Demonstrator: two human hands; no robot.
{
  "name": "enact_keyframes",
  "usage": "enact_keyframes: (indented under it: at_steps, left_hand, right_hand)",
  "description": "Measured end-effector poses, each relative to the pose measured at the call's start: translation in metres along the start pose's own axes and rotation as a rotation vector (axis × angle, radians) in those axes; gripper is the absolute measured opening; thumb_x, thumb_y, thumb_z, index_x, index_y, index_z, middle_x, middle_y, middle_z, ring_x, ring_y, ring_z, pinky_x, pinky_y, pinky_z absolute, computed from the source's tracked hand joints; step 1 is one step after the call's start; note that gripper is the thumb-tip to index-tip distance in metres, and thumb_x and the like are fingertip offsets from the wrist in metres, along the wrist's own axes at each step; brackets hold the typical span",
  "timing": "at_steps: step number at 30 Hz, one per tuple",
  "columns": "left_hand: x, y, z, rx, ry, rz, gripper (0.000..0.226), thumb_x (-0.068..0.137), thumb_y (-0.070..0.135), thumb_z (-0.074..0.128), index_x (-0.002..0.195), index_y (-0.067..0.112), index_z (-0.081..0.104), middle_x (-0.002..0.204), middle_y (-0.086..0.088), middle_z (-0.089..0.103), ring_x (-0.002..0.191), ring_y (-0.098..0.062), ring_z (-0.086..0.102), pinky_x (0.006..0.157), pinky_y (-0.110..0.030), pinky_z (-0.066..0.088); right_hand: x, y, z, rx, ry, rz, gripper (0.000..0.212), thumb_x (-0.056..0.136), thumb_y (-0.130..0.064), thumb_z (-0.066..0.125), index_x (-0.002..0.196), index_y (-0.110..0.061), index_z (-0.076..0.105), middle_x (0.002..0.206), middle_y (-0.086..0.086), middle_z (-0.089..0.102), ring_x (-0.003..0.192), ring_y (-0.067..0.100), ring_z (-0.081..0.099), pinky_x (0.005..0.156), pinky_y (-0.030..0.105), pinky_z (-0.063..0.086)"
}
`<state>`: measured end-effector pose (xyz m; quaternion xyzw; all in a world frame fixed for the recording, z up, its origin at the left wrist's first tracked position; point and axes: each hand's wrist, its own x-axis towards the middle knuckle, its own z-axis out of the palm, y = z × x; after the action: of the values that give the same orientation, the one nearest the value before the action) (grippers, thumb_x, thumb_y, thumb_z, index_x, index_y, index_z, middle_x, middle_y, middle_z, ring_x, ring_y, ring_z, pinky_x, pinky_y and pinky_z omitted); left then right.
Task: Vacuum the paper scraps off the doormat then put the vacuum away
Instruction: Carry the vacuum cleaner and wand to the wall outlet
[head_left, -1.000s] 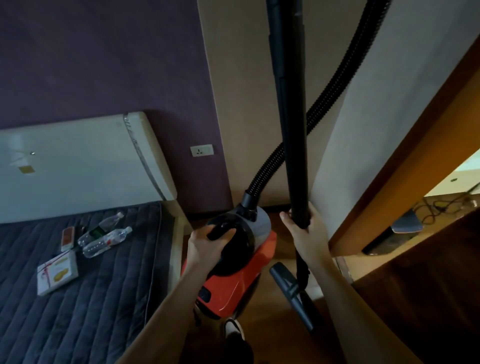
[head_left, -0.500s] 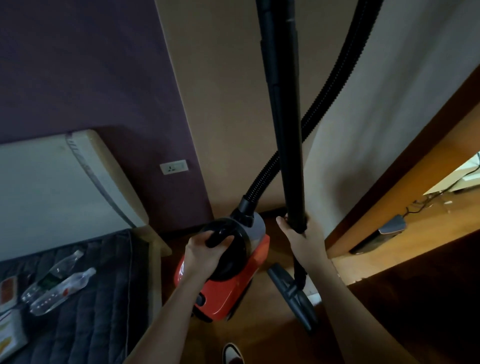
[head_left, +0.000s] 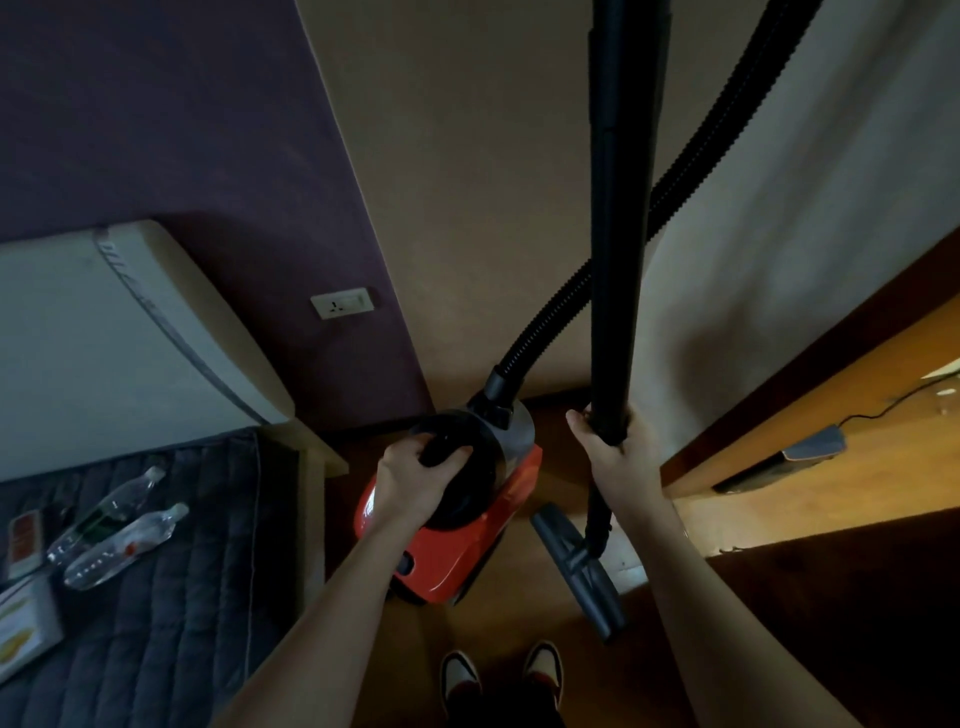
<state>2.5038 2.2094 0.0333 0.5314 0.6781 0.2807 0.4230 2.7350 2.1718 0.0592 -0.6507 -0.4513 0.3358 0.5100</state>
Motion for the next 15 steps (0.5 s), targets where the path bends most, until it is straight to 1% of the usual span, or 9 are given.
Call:
enact_keyframes:
  at_steps: [4,6,9,11,13,15]
  left_hand:
    - [0.009,-0.002,0.011,0.013,0.012,-0.001,0.034,0.077,0.044,0.078,0.101,0.021,0.075,0.093,0.006,0.073,0.088,-0.011,0.070,0.080,-0.040,0.061]
    - [0.015,-0.004,0.018,0.027,0.000,0.014,0.035,0.078,0.046,0.077,0.104,0.022,0.075,0.095,0.007,0.073,0.090,-0.010,0.070,0.080,-0.040,0.061]
    - [0.024,-0.012,0.026,0.071,-0.009,0.039,0.031,0.080,0.047,0.075,0.100,0.024,0.075,0.093,0.009,0.073,0.090,-0.009,0.069,0.079,-0.039,0.061]
    - [0.032,-0.020,0.032,0.112,-0.009,0.062,0.032,0.080,0.051,0.072,0.098,0.025,0.074,0.093,0.010,0.072,0.090,-0.008,0.069,0.078,-0.039,0.061]
    - [0.042,-0.029,0.040,0.160,-0.017,0.086,0.030,0.082,0.048,0.072,0.099,0.023,0.074,0.094,0.008,0.072,0.091,-0.010,0.068,0.079,-0.035,0.059]
    - [0.053,-0.041,0.051,0.183,-0.023,0.106,0.027,0.084,0.041,0.074,0.101,0.020,0.074,0.097,0.007,0.072,0.093,-0.010,0.067,0.082,-0.031,0.057]
  right_hand:
    - [0.015,0.017,0.000,-0.003,-0.014,0.028,0.023,0.092,-0.021,0.072,0.081,-0.010,0.056,0.068,-0.002,0.050,0.063,0.012,0.050,0.062,0.019,0.043]
    - [0.023,0.027,0.001,0.006,-0.013,0.040,0.023,0.093,-0.021,0.072,0.080,-0.010,0.055,0.067,-0.002,0.048,0.061,0.012,0.048,0.061,0.018,0.041]
    - [0.034,0.044,0.002,0.011,-0.010,0.027,0.024,0.093,-0.021,0.071,0.080,-0.010,0.055,0.068,-0.001,0.048,0.063,0.013,0.048,0.061,0.015,0.041]
    - [0.041,0.059,0.004,0.018,-0.021,0.031,0.024,0.094,-0.023,0.070,0.081,-0.010,0.054,0.070,0.001,0.047,0.064,0.015,0.048,0.063,0.019,0.042]
    - [0.049,0.081,0.005,0.025,-0.041,0.034,0.027,0.095,-0.025,0.069,0.082,-0.007,0.053,0.070,0.004,0.046,0.064,0.020,0.047,0.063,0.024,0.042]
    - [0.058,0.103,0.007,0.024,-0.042,0.021,0.027,0.095,-0.023,0.069,0.082,-0.006,0.052,0.069,0.006,0.046,0.062,0.022,0.047,0.061,0.021,0.042]
